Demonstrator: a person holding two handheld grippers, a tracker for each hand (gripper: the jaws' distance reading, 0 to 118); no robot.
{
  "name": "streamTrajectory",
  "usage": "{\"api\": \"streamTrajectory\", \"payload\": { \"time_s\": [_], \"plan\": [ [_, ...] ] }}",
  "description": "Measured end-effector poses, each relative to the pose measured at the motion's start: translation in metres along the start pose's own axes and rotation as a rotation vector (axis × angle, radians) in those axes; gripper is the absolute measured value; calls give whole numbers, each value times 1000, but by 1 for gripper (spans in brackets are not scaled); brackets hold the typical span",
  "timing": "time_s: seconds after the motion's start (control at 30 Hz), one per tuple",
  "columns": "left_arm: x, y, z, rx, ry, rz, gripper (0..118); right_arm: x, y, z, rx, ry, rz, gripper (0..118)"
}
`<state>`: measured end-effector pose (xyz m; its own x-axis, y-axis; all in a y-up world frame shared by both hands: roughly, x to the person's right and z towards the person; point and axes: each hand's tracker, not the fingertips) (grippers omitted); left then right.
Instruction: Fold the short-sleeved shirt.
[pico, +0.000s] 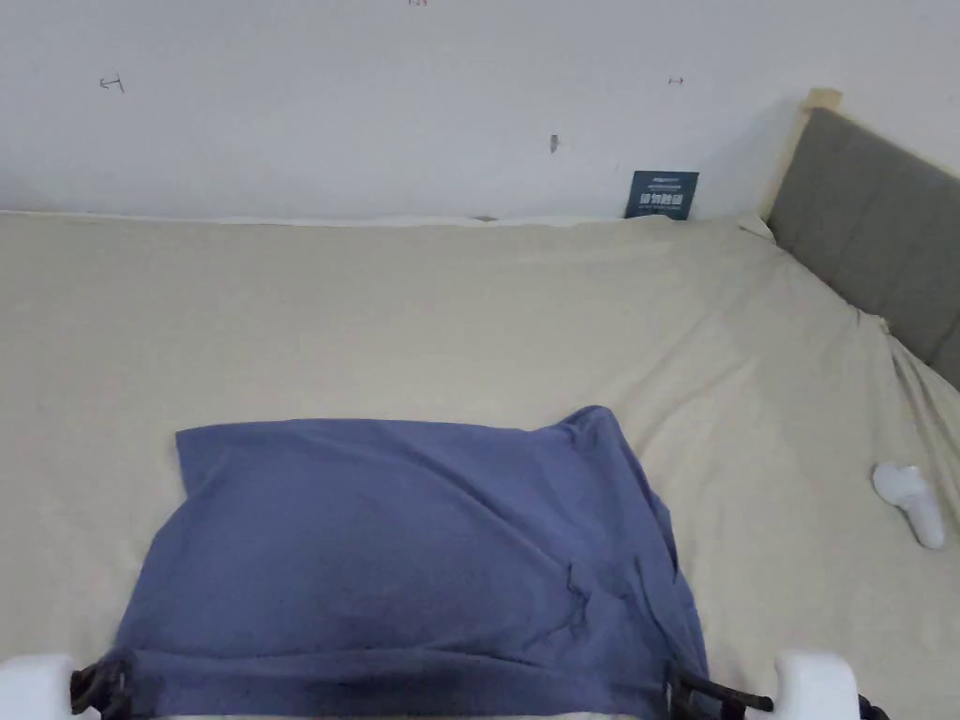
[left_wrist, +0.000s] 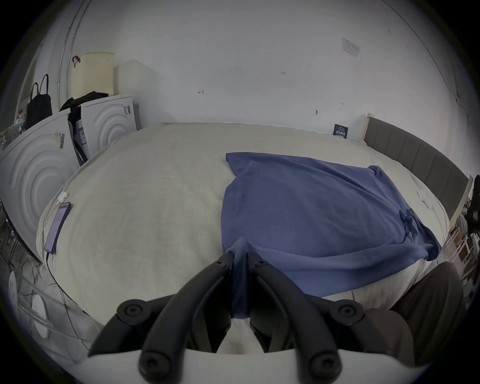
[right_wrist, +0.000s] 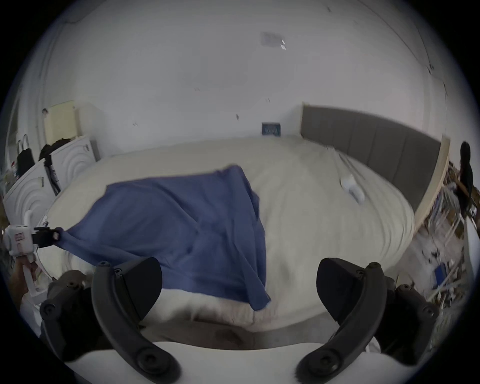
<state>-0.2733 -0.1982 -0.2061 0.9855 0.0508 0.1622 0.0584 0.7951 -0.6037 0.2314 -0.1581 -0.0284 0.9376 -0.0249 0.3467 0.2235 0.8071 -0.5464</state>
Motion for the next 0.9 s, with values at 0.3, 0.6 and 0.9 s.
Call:
{"api": "streamTrajectory", "payload": {
  "time_s": [0.3,0.6,0.9],
  "plan": [
    [-5,-7,11,21,-17,43,11,28,-20,-73,-230,6,-95,93],
    [-6,-11,7,11,-8,47,11,21,-15,-48,-112,19,18,6],
    [-7,-9,21,65,-15,130,11,17,30,-22,35,14,49,6]
  ]
}}
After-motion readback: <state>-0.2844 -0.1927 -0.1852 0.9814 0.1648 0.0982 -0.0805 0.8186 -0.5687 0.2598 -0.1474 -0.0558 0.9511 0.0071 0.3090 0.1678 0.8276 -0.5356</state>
